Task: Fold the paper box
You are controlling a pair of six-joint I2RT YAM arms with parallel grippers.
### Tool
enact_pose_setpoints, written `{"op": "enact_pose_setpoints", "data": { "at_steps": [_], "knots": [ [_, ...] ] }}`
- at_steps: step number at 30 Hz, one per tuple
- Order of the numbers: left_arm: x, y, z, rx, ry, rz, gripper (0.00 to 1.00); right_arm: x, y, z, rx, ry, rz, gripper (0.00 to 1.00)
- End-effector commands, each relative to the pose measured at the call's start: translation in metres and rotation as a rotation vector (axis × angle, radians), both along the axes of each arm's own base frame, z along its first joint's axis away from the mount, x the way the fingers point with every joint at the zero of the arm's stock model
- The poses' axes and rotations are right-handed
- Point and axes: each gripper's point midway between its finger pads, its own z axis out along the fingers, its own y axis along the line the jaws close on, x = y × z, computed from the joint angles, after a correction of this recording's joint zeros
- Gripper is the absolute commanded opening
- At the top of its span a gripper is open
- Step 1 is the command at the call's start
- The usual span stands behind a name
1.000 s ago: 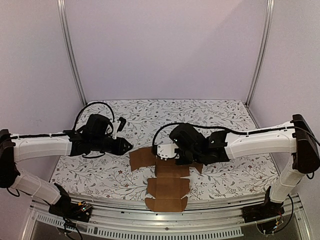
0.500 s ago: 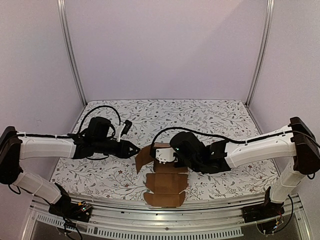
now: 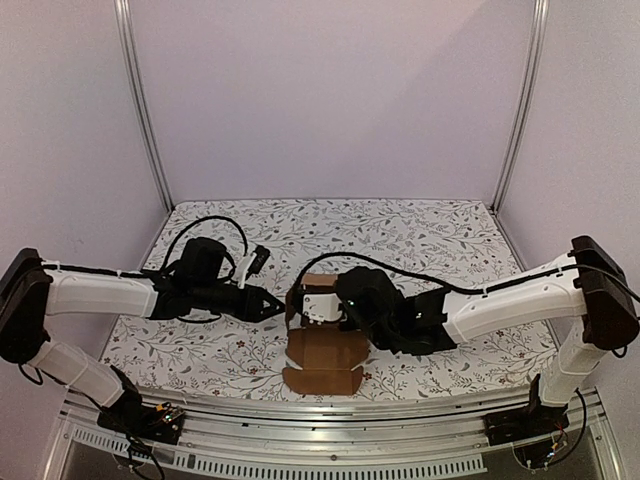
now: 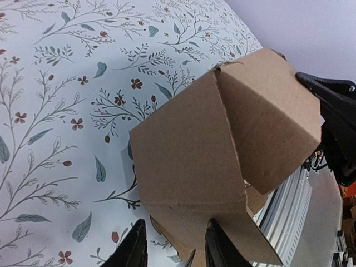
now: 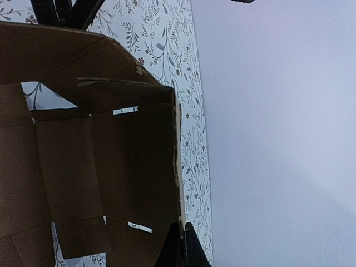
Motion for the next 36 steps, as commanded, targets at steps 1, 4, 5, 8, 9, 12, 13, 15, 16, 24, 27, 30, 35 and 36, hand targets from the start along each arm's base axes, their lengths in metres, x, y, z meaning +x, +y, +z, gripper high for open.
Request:
{"op": "enact_pose_setpoints", "data": {
  "at_steps": [1,4,5,8,9,12,13,15,16,24,27,30,35,36],
  "knots": [
    [-0.002,-0.009,0.001,-0.009,-0.011,-0.028,0.36,-0.002,0.005,-0.009,-0.023,-0.029,-0.011,0.0],
    [-0.002,-0.012,-0.003,-0.005,-0.01,-0.031,0.36,-0.003,0.006,-0.016,-0.035,-0.027,-0.011,0.0],
    [-0.002,-0.013,-0.005,-0.002,-0.006,-0.033,0.36,-0.003,0.007,-0.017,-0.036,-0.027,-0.011,0.0],
    [-0.003,-0.018,-0.01,0.009,-0.001,-0.043,0.38,-0.003,0.006,-0.024,-0.055,-0.025,-0.016,0.0],
    [-0.004,-0.02,-0.01,0.009,-0.003,-0.046,0.38,-0.004,0.006,-0.026,-0.063,-0.026,-0.015,0.0],
    [-0.005,-0.025,-0.012,0.018,-0.007,-0.053,0.41,-0.005,0.004,-0.033,-0.084,-0.026,-0.017,0.0],
    [-0.006,-0.027,-0.013,0.023,-0.009,-0.056,0.42,-0.005,0.004,-0.033,-0.087,-0.027,-0.018,0.0],
    [-0.008,-0.031,-0.014,0.029,-0.013,-0.059,0.44,-0.005,0.003,-0.036,-0.096,-0.028,-0.02,0.0],
    [-0.008,-0.032,-0.015,0.033,-0.018,-0.059,0.45,-0.006,0.003,-0.037,-0.101,-0.03,-0.02,0.0],
    [-0.007,-0.032,-0.021,0.068,-0.045,-0.037,0.53,-0.011,0.001,-0.048,-0.142,-0.031,-0.014,0.0],
    [-0.006,-0.031,-0.021,0.081,-0.061,-0.023,0.55,-0.014,0.0,-0.053,-0.161,-0.031,-0.011,0.0],
    [-0.006,-0.033,-0.021,0.084,-0.074,-0.021,0.56,-0.015,0.001,-0.058,-0.18,-0.033,-0.009,0.0],
    [-0.007,-0.037,-0.026,0.1,-0.084,-0.03,0.57,-0.015,0.0,-0.063,-0.201,-0.03,-0.014,0.0],
    [-0.008,-0.038,-0.027,0.103,-0.084,-0.033,0.57,-0.015,0.0,-0.064,-0.206,-0.028,-0.016,0.0]
  ]
}}
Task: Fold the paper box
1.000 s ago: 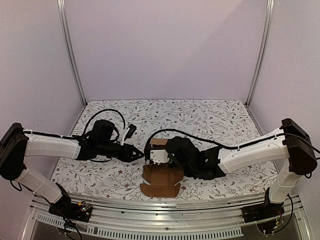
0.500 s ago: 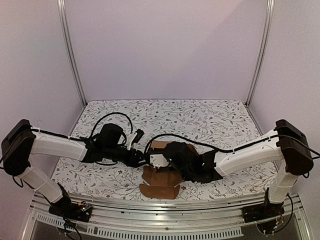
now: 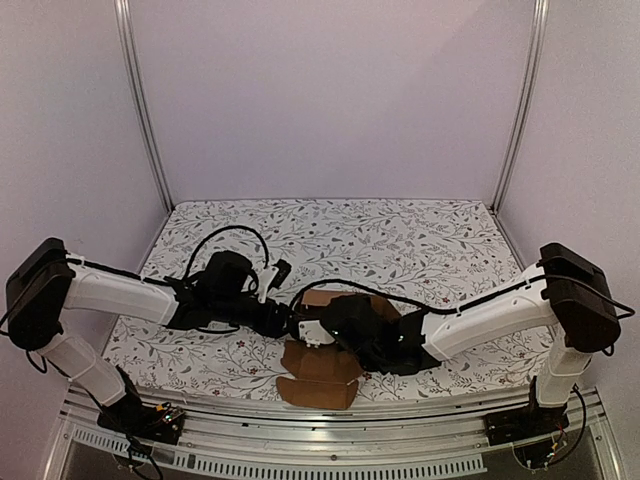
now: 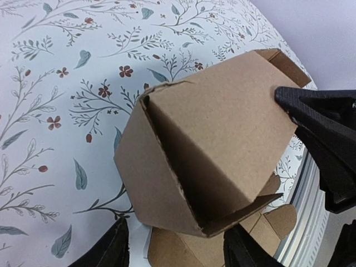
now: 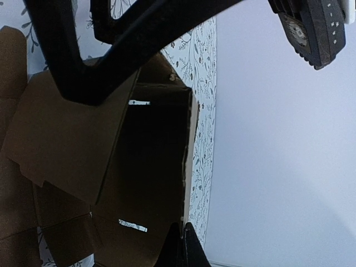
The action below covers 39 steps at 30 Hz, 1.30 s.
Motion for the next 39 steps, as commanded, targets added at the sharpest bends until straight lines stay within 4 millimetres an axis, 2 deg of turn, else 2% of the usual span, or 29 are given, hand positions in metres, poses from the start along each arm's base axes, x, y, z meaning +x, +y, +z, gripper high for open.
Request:
{"op": "enact_pose_setpoints", "data": {
  "at_steps": [1,12,23,27,35,39],
  "knots": [
    [0.002,-0.009,-0.001,0.013,-0.039,-0.013,0.57,-0.004,-0.003,-0.018,-0.058,0.011,-0.003,0.0],
    [-0.001,-0.018,-0.011,0.032,-0.069,-0.006,0.57,-0.006,0.0,-0.021,-0.056,0.041,-0.011,0.0],
    [0.016,-0.02,-0.014,0.084,-0.185,0.084,0.55,-0.01,-0.001,-0.022,-0.031,0.082,-0.025,0.0],
    [0.021,-0.021,-0.011,0.087,-0.231,0.115,0.51,-0.011,-0.001,-0.022,-0.014,0.098,-0.033,0.0],
    [0.021,-0.034,-0.012,0.068,-0.242,0.1,0.34,-0.012,0.001,-0.024,-0.006,0.13,-0.054,0.0],
    [0.021,-0.036,-0.013,0.074,-0.244,0.097,0.22,-0.013,0.003,-0.025,0.002,0.151,-0.065,0.0]
  ]
}}
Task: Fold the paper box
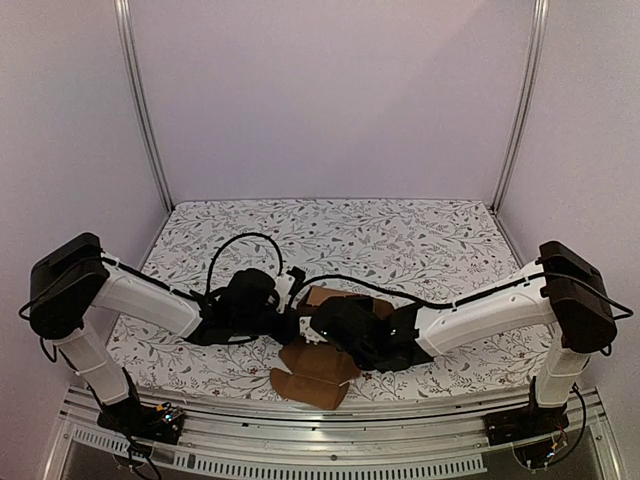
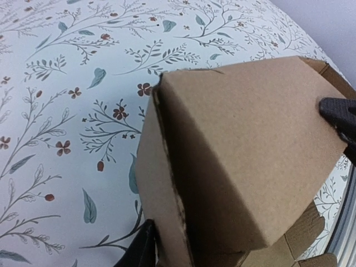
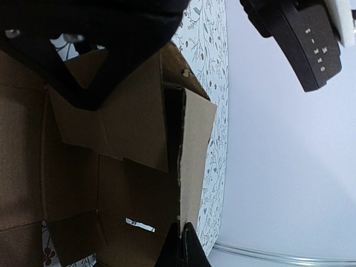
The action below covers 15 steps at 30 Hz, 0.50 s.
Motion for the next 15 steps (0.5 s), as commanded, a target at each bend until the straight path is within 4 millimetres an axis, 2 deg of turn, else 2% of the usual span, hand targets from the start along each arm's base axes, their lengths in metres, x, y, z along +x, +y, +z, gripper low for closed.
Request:
{"op": "enact_pose_setpoints", "data": {
  "at_steps": [1,9,12,15],
  "knots": [
    [0.004,-0.016,0.013,-0.025,-0.057,-0.006,0.19,-0.011,0.01,-0.014,0.012,0.082,0.015,0.0],
    [0.003,-0.024,0.017,-0.036,-0.064,-0.019,0.02,-0.015,0.016,-0.01,0.086,0.148,-0.02,0.03],
    [0.002,-0.028,0.018,-0.032,-0.067,-0.029,0.0,-0.017,0.016,-0.009,0.114,0.169,-0.035,0.08],
    [0.002,-0.029,0.021,-0.021,-0.077,-0.028,0.0,-0.02,0.018,-0.005,0.158,0.197,-0.045,0.17]
  ]
}}
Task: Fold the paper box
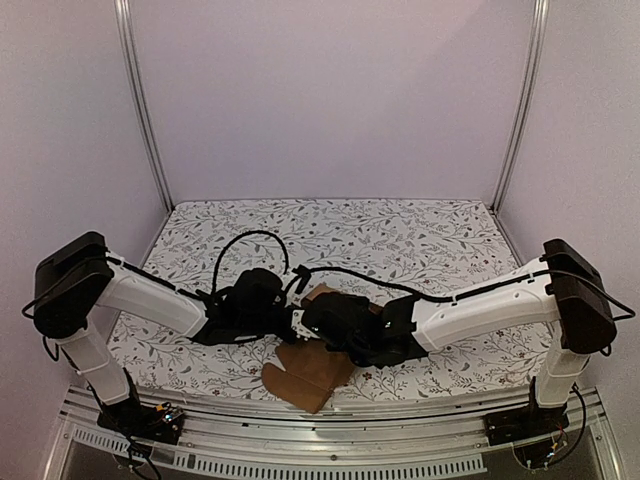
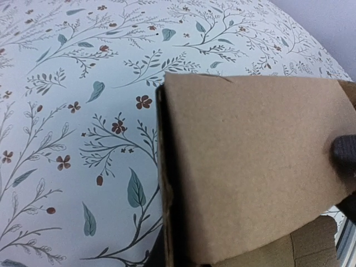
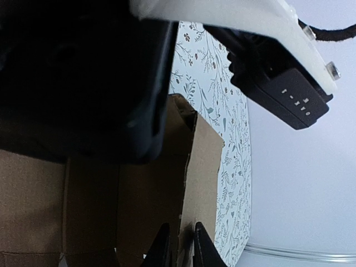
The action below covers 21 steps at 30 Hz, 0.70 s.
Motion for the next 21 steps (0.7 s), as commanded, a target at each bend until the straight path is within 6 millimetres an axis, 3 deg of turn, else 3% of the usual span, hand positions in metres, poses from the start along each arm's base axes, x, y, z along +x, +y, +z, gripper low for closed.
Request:
{"op": "enact_pose_setpoints", "data": {
  "at_steps": [1,12,21],
  "knots": [
    [-0.001,-0.02,0.019,-0.035,-0.044,-0.036,0.0,-0.013,0.006,-0.008,0.056,0.098,0.004,0.21],
    [0.005,-0.014,0.02,0.068,-0.069,-0.035,0.0,-0.028,0.002,0.022,0.278,0.267,-0.014,0.67],
    [0.011,-0.005,0.019,0.144,-0.103,-0.017,0.0,-0.042,-0.023,0.051,0.481,0.483,-0.021,0.85]
  ]
}}
